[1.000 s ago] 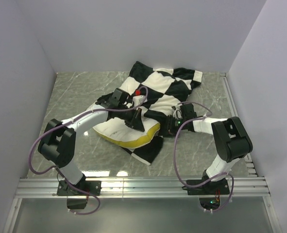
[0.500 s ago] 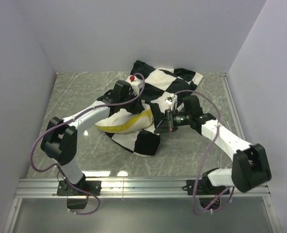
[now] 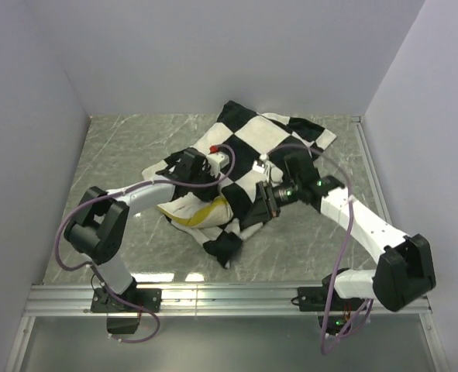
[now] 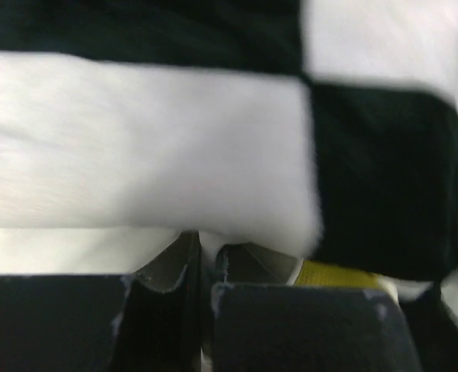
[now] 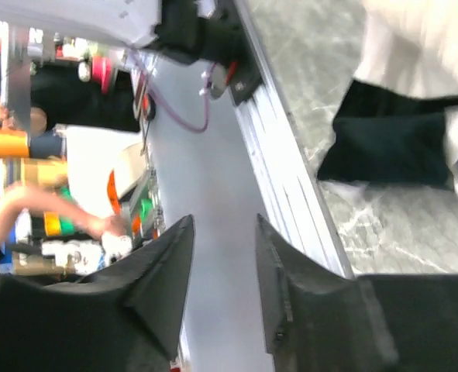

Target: Put the pillow into the pillowcase

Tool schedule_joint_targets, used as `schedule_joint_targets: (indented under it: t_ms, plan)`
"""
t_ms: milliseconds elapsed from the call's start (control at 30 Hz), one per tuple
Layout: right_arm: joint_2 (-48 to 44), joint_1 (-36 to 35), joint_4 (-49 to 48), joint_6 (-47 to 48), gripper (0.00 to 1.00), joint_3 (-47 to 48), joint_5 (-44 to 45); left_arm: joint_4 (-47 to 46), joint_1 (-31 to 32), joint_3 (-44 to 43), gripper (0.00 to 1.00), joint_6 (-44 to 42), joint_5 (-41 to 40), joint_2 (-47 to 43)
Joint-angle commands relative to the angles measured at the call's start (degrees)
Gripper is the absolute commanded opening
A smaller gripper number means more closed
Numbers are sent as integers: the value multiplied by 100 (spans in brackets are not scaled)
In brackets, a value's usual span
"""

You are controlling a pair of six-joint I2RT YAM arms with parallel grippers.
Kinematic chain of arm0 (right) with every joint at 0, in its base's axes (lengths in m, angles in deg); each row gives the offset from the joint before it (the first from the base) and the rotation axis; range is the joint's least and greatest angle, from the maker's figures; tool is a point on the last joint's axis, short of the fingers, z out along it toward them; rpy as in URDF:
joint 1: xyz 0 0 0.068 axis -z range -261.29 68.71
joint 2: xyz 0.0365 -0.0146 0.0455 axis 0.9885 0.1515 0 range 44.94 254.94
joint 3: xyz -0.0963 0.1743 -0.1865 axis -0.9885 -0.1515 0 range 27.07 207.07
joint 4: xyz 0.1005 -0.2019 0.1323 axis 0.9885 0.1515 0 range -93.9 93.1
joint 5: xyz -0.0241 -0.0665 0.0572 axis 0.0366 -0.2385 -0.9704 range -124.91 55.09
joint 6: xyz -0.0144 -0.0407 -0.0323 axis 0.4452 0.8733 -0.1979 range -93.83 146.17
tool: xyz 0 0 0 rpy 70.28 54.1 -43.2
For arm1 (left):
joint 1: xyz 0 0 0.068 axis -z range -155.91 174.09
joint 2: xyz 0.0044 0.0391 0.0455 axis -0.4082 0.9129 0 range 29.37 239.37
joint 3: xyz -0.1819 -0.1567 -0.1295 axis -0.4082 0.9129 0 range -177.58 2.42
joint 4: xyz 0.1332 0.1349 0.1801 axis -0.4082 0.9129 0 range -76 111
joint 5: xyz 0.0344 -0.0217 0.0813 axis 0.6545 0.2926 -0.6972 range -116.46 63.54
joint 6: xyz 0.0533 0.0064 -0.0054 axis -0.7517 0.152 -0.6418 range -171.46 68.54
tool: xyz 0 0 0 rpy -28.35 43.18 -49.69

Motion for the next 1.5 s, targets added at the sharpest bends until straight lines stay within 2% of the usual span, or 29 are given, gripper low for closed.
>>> schedule_joint_targets:
  t_ms: [0,33,67,100,133,200,233,333,367,433,467,500,533,567,600,700,800,867,900,1000,1100,1233,1367,1467]
  plan:
    - [535,495,2169,1680,48,1678,-499,1283,-217,662,0,-2307,-18,-330]
    - [721,967,2544,2267,48,2006,-342,1330,-365,883,0,-3130,43,-723]
    - [1088,1224,3061,2438,48,2332,-202,1374,-454,1320,0,-3564,79,-962]
    - [1257,1435,3144,2553,48,2953,17,1436,-498,1525,0,-3986,70,-1191]
    - [1381,1777,3058,2328,48,3211,855,1480,-585,1718,0,-4904,70,-1593]
    - [1592,1981,2368,2028,46,3572,1868,1594,-752,2192,0,-5797,210,-1947]
    - [1645,2052,2111,1992,45,3626,2596,1751,-988,2299,0,-6654,280,-2184]
    - [2083,2026,1792,2280,45,3977,3385,1892,-1550,2468,0,-7575,369,-2257]
    - [2407,2018,1792,2281,46,4074,3481,2015,-1675,2354,4,-7585,439,-2204]
    - [2716,1956,1783,2168,47,4276,3526,2410,-2078,1583,20,-7114,955,-1951]
    - [2988,1886,1791,2141,47,4329,3544,3091,-2211,840,27,-6893,1210,-1836]
    - [3077,1833,1626,2106,47,4295,3527,3454,-2325,441,38,-6500,1752,-1713]
    - [3130,1781,1503,2036,47,4243,3544,3823,-2501,71,43,-6278,1967,-1442]
    - [3174,1711,1362,2009,47,4199,3579,4271,-2572,-541,60,-6041,2143,-1317]
    - [3175,1562,1126,1922,46,4137,3657,4414,-2747,-783,71,-5525,2484,-1212]
    - [3078,1193,695,1807,46,4232,3964,4363,-3125,-1259,72,-4452,2907,-965]
    - [3139,850,448,1745,46,4626,4369,3480,-3512,-1172,74,-3205,2918,-885]
    - [3428,516,438,1754,47,4926,4730,2890,-3636,-1058,74,-2535,2465,-745]
    - [3560,428,516,1754,52,5258,4809,2643,-3636,-1057,74,-1992,2191,-684]
    - [4166,146,675,1614,53,5734,4950,2342,-3715,-1285,75,-1672,1952,-280]
    - [4887,40,902,1684,53,6086,5126,2289,-3742,-1523,74,-1678,1960,-7]
    - [5652,31,1561,1840,47,6281,4907,2561,-3925,-1997,75,-2004,2284,29]
    - [5672,-65,1958,1833,41,5222,4371,3193,-4172,-2725,77,-2680,2803,11]
    - [5339,-188,1906,1790,41,4552,4177,4008,-4304,-3050,78,-3626,3137,-33]
